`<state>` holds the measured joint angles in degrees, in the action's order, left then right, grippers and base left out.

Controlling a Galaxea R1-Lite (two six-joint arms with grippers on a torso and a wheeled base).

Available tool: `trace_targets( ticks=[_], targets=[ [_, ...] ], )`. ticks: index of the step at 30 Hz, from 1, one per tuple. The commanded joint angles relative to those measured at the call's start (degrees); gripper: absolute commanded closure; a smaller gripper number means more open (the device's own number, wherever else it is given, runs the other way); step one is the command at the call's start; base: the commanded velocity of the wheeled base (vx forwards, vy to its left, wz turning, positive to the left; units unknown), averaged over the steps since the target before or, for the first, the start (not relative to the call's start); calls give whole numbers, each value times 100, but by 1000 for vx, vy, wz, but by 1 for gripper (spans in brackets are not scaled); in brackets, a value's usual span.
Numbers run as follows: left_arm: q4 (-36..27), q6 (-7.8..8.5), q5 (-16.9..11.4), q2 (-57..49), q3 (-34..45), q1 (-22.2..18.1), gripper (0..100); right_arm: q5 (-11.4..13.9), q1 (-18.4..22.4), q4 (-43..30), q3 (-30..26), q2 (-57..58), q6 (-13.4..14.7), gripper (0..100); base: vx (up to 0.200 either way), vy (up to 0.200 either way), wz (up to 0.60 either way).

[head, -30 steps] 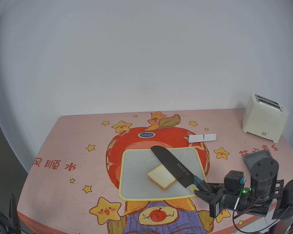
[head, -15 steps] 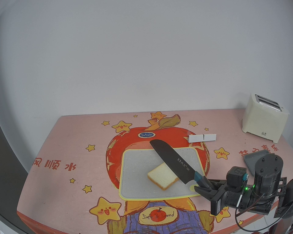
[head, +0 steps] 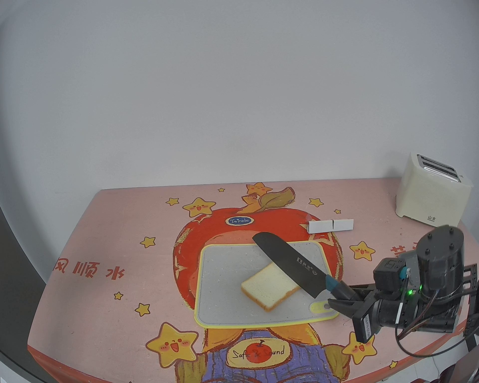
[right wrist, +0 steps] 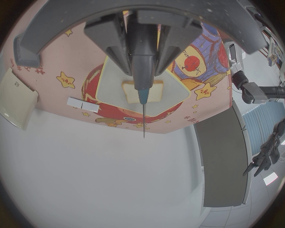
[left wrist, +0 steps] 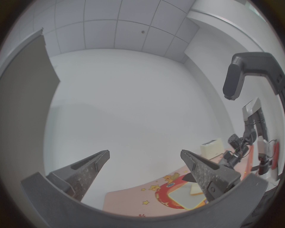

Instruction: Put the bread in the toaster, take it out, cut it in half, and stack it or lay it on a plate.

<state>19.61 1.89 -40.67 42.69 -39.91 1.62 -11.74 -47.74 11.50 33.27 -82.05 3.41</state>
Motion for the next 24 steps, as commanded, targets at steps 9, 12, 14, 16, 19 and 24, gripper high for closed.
trace_targets(
  ticks=[9, 12, 14, 16, 19, 24],
  targets=[
    [42, 40, -1259, 1400, -122, 22, 0, 58, 45, -1123, 1068, 278, 10, 100, 0, 0, 0],
    [165, 66, -1295, 1690, -201, 31, 0, 58, 37, -1141, 1077, 260, 10, 100, 0, 0, 0],
    [332, 66, -1295, 1848, -228, 84, 0, 58, 37, -1246, 1077, 251, 19, 100, 0, 0, 0],
    [948, 66, -1268, 2270, -280, 383, 0, 67, -16, -1440, 1077, 269, 28, 100, 0, 0, 0],
    [1862, 31, -1040, 2771, -245, 1086, 0, 75, -51, -1484, 1068, 287, 37, 100, 0, 0, 0],
    [2038, -4, -99, 2964, -219, 2088, 0, 58, -87, -1501, 1050, 287, 45, 100, 0, 0, 0]
  ],
)
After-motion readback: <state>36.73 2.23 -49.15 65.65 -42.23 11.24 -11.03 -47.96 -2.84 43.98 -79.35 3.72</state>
